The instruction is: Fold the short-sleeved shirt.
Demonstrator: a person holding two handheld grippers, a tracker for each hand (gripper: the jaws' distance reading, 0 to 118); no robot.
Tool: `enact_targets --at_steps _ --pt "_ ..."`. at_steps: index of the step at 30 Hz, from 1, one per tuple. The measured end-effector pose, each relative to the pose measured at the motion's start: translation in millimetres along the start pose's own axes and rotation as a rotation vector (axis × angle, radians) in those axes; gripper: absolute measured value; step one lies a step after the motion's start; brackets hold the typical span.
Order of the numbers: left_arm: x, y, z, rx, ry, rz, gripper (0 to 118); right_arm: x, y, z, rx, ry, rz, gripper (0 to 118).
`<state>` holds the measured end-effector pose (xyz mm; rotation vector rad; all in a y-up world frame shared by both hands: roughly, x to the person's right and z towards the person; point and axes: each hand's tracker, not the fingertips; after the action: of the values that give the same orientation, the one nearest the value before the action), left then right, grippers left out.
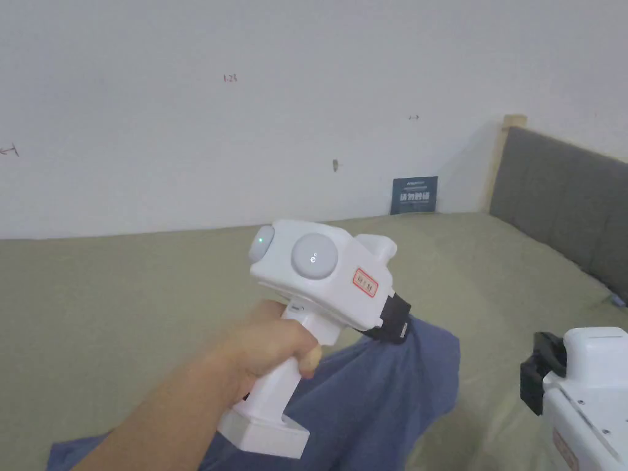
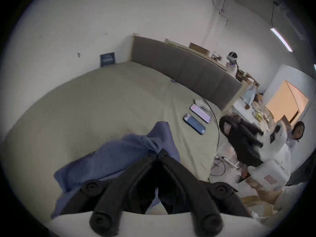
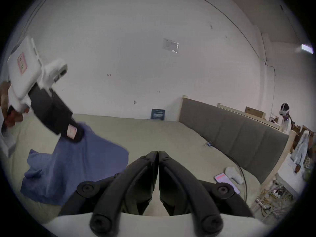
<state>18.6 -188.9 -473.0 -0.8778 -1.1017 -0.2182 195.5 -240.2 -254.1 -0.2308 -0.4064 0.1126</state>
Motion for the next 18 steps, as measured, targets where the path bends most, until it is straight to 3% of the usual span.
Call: enact_targets --at_steps 7,9,10,11,12,13,15,18 --pt "-5.5 -52.4 -84.0 -0.120 -0.058 0.123 0 5.2 -12.2 0.2 -0.026 -0.008 -0.012 7" --pt "-6.2 -66.9 -105.2 -0.147 -0.019 0.132 9 2.1 -15.5 0.3 -0.032 0.000 -0.006 7" --pt "-9.5 -73.6 -113.6 -0.172 -0.009 0.165 25 0.3 -16.4 0.3 -0.035 0.004 -0.005 7" --pt "-12.7 -78.6 -119.5 -0.192 0.010 0.195 71 -0.8 -16.7 0.0 -0.039 0.011 -0.007 7" --pt "-16.1 -83.8 -123.7 -0.233 0.042 0.231 100 -1.4 -16.7 0.0 -0.043 0.019 -0.011 7" --pt "-16.8 -86.9 -118.6 -0.251 0.043 0.272 107 -2.2 -16.4 -0.3 -0.049 0.025 -0.015 7" --pt "-24.1 -85.6 -100.3 -0.222 0.023 0.306 96 -3.9 -15.1 -0.3 -0.055 0.036 -0.023 7" --pt "-27.9 -80.9 -45.0 -0.118 0.070 0.257 92 -5.9 -11.1 2.8 -0.047 0.046 -0.030 8"
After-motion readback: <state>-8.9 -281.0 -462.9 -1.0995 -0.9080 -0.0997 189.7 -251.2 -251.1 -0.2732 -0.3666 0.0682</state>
